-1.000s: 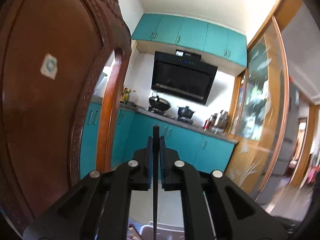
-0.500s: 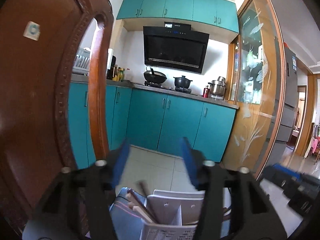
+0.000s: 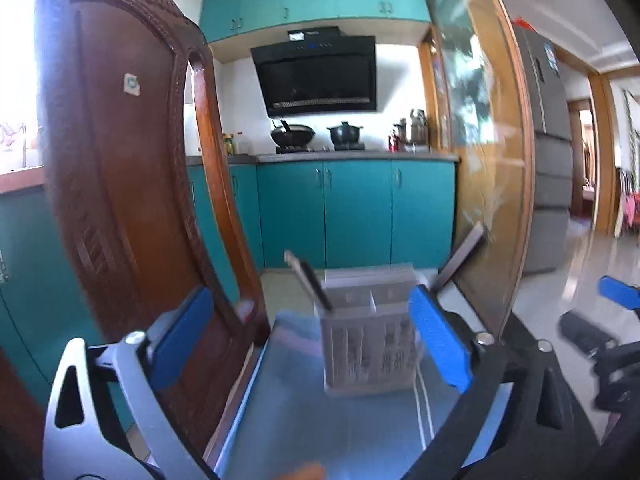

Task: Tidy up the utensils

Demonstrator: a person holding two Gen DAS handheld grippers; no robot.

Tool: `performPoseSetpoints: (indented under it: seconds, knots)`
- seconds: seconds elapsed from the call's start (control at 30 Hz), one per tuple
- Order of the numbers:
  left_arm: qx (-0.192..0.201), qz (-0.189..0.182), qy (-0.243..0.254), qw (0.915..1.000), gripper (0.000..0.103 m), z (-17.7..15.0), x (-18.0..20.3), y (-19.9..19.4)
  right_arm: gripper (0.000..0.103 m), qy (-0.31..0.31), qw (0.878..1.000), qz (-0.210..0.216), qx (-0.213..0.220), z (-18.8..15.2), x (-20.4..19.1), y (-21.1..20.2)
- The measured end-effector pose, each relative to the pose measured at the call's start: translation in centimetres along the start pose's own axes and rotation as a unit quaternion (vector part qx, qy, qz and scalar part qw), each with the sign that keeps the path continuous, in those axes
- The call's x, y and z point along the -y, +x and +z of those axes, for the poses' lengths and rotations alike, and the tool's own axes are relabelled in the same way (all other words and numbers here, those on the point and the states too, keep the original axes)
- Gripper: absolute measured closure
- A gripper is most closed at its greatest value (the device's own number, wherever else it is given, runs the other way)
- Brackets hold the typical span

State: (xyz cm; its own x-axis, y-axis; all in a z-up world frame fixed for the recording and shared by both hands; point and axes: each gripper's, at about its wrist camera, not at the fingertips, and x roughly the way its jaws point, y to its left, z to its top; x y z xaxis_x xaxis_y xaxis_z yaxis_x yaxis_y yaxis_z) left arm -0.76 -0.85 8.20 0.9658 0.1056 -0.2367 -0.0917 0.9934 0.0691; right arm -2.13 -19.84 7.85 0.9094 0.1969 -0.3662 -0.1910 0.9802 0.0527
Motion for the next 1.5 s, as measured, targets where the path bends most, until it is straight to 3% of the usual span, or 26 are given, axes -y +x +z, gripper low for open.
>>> performPoseSetpoints:
  seconds: [0.1,0.2,0.43,1.5]
  knots:
    - [-0.006,0.001,0.017,0.9998,0.003,-1.5,0.1,-2.2,0.003,-0.023,1.000,0.010,-0.010,-1.2,-1.1,-1.3]
    - [0.006,0.001,0.012,0.9999,0.003,-2.0,-0.2,-4.3,0.003,-0.046,0.999,-0.013,0.015,-1.5,-2.0,-2.9]
    - [0.033,-0.003,0.007,0.9994,0.003,-2.5,-0.9,-7.3,0.003,-0.017,0.998,-0.024,0.050,-2.1,-2.3,-6.2]
    - [0.037,-0.010,0.011,0.9992,0.003,-2.7,-1.0,-8.1,0.003,-0.038,0.997,-0.045,0.058,-2.1,-3.8,-6.9]
